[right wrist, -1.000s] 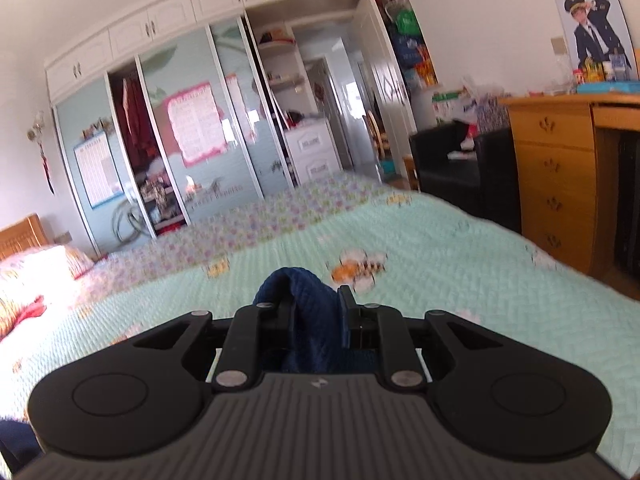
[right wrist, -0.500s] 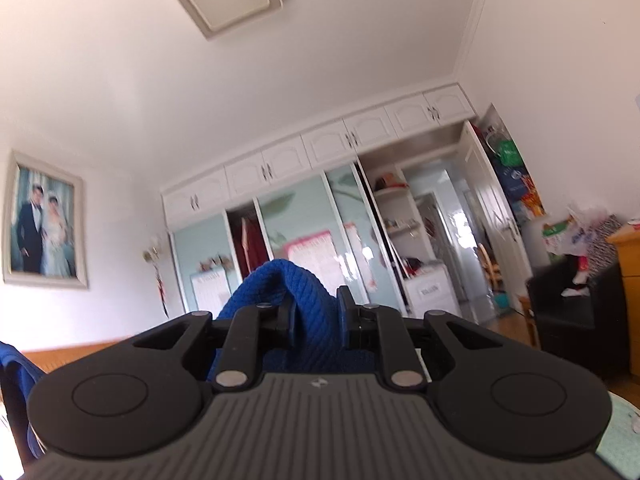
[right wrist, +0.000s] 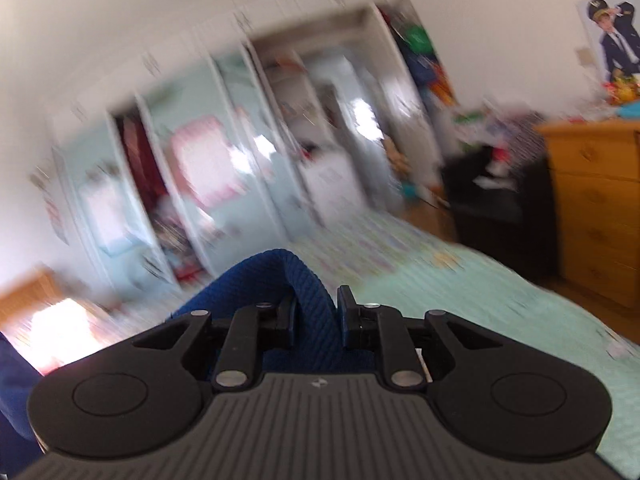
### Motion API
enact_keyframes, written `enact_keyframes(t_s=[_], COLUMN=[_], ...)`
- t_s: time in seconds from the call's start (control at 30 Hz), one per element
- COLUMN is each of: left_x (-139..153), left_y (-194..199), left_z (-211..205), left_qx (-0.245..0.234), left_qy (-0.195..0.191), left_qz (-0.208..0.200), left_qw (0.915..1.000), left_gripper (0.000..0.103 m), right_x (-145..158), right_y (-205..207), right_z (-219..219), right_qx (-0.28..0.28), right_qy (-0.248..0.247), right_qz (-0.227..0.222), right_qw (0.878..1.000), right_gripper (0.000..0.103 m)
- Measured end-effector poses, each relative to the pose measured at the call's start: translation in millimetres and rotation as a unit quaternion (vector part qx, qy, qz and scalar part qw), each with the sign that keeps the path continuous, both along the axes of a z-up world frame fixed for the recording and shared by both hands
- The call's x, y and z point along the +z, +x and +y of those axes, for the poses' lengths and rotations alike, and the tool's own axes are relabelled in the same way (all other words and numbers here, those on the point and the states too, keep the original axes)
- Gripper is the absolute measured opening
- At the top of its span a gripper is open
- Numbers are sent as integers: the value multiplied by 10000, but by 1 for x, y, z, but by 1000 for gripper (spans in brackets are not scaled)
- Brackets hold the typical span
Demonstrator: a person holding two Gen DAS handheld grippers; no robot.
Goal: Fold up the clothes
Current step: 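Lay the sweatshirt down on the quilt and open both grippers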
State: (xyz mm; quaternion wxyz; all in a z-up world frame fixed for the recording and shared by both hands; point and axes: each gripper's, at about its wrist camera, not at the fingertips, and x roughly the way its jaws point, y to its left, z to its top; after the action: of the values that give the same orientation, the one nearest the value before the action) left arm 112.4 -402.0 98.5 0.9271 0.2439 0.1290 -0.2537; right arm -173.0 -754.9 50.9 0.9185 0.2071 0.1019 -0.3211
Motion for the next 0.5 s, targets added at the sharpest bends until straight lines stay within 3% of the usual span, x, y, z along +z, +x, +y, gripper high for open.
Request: enact_keyframes(t_s=[0.07,0.13,0.2,0.3,0.33,0.4,0.5], left_x=[-65,-114,-142,-154,-154,-153,-151], left_y=[45,67,69,52,45,26,-10], left_z=[-22,-13,15,60,76,102,136], left_qx=[552,1000,1274,1425,1408,1340,1270], left_qy=[642,525,45,-630,-841,-1207,-1561], left_qz=[819,1687,2068,2304,2387,2581,2849], left_qw=[9930,9792,9700,9605,9572,9491,9372], left_gripper=[42,41,41,44,45,57,62], right_x=[-62,-113,-143,-169,-171,-173,-170], right_y=[39,55,50,29,22,6,-7], right_z=[-14,-19,-10,17,25,44,76], right_qx=[9,40,162,400,465,612,938], right_qy=[300,791,1038,1057,1078,1108,1160], right_qz=[1064,1583,1691,1638,1573,1462,1370], right_qw=[9939,9842,9800,9800,9805,9811,9793], right_gripper=[38,38,40,49,51,55,60])
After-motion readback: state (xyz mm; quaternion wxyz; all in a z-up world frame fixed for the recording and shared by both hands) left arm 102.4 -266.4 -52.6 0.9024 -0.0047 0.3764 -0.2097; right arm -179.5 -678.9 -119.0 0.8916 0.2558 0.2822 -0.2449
